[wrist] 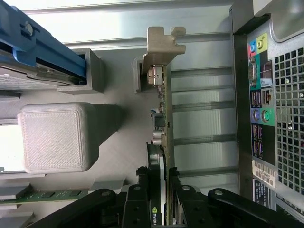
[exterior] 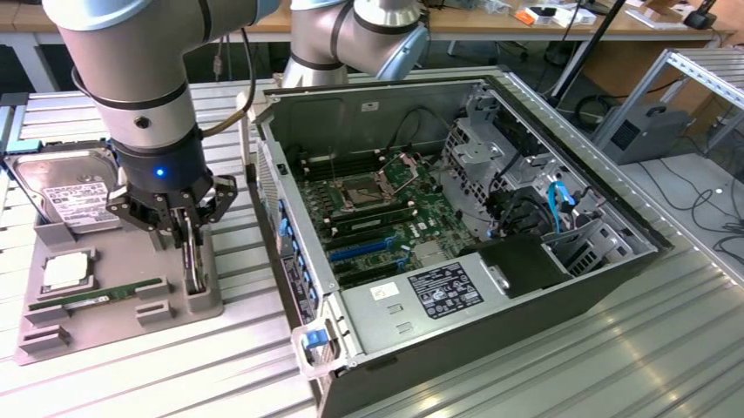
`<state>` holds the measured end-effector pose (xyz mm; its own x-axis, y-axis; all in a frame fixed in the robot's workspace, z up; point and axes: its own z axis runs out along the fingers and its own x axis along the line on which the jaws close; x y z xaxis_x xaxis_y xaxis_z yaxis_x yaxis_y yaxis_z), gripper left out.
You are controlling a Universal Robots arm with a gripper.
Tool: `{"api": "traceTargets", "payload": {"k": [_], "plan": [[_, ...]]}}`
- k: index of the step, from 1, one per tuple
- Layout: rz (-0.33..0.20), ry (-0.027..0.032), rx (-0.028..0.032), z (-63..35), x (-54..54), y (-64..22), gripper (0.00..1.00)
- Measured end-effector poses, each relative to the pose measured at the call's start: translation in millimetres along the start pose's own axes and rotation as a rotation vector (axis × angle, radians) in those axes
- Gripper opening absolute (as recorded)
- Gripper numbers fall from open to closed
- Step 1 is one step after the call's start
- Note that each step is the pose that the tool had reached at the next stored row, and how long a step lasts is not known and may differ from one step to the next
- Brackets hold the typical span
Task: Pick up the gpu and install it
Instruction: 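Pick up the gpu and move the gpu toward the slot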
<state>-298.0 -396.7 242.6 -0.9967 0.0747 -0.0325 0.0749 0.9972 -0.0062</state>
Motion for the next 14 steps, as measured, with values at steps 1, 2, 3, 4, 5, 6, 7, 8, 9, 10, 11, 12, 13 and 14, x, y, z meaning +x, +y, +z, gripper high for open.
{"api": "traceTargets", "payload": {"k": [1,2,3,4,5,6,7,8,9,10,11,12,13,14], "plan": [[0.000,0.0000,0.0000,0.0,0.0,0.0,0.27],[0.000,-0.0001,-0.0006,0.0,0.0,0.0,0.27],[0.000,-0.0001,-0.0013,-0.1,0.0,0.0,0.27],[0.000,-0.0002,-0.0020,-0.2,0.0,0.1,0.27],[0.000,0.0000,-0.0020,-0.6,0.0,0.0,0.27],[0.000,0.0000,-0.0021,-0.9,-0.1,0.0,0.27],[0.000,0.0000,-0.0021,-1.2,-0.1,0.0,0.27],[0.000,0.0002,-0.0020,-1.8,-0.1,0.0,0.27],[0.000,0.0002,-0.0020,-2.6,-0.1,0.0,0.27],[0.000,0.0001,-0.0021,-3.2,-0.1,0.0,0.27],[0.000,0.0000,-0.0021,-3.8,-0.1,0.0,0.27],[0.000,0.0001,-0.0020,-4.3,-0.2,0.0,0.27],[0.000,0.0001,-0.0020,-4.8,-0.2,0.0,0.27],[0.000,0.0001,-0.0020,-5.0,-0.2,0.0,0.27]]}}
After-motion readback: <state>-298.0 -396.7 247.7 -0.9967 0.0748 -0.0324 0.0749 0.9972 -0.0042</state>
